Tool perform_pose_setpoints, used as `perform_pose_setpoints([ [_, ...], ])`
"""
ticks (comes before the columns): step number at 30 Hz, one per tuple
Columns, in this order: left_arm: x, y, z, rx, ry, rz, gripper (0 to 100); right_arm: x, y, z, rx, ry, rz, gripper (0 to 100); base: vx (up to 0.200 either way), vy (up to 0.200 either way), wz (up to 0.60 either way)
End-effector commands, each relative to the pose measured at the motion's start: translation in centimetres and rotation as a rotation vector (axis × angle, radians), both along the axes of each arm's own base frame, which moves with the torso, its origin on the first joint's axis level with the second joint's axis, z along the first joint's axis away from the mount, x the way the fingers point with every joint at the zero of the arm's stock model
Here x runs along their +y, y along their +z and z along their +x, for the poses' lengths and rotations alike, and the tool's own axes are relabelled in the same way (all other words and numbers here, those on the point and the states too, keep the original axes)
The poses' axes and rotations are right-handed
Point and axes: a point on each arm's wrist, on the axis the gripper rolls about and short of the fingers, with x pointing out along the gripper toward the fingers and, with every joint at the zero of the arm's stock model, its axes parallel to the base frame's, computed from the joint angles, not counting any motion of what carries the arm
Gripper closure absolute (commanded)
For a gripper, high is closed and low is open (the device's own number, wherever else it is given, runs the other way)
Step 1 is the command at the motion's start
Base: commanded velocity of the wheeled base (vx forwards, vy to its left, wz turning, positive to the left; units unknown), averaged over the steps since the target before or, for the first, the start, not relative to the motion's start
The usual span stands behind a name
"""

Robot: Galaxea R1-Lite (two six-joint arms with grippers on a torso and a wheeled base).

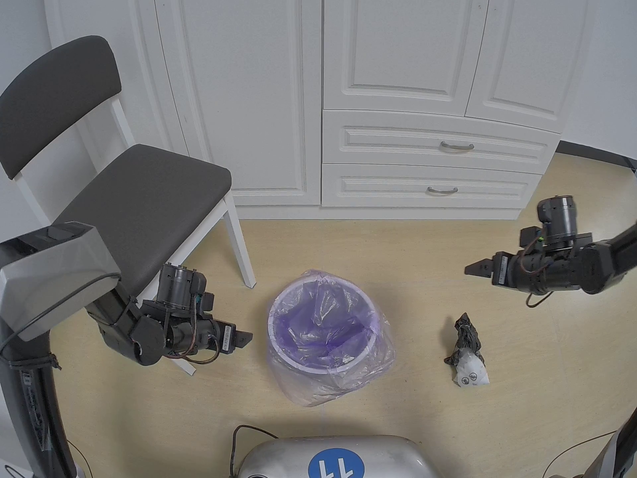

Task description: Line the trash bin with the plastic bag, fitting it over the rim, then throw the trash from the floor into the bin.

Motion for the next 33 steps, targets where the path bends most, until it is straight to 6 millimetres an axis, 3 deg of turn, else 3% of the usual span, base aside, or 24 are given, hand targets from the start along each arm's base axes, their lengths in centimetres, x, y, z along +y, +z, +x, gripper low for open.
perform_pose_setpoints([
  [1, 0.6, -5.2, 3.5, 0.080, -0.080, -0.007, 0, 2.8, -5.7, 5.4, 0.100, 0.016, 0.033, 0, 0.000, 0.000, 0.00],
  [8, 1.0, -7.4, 7.1, 0.115, -0.111, 0.039, 0, 4.8, -9.7, 8.7, 0.144, 0.004, 0.075, 0, 0.000, 0.000, 0.00],
  [16, 0.5, -7.3, 9.6, 0.145, -0.216, -0.014, 0, 6.0, -12.8, 11.5, 0.166, -0.049, 0.152, 0, 0.000, 0.000, 0.00],
  [24, -0.4, -7.5, 13.6, 0.177, -0.276, -0.010, 0, 7.1, -15.4, 12.8, 0.179, -0.038, 0.146, 0, 0.000, 0.000, 0.00],
  [31, -0.5, -8.3, 15.2, 0.246, -0.296, 0.012, 0, 7.3, -16.9, 13.9, 0.168, -0.032, 0.140, 0, 0.000, 0.000, 0.00],
  [33, -0.3, -9.8, 15.2, 0.281, -0.292, 0.016, 0, 7.4, -17.3, 14.1, 0.169, -0.029, 0.135, 0, 0.000, 0.000, 0.00],
])
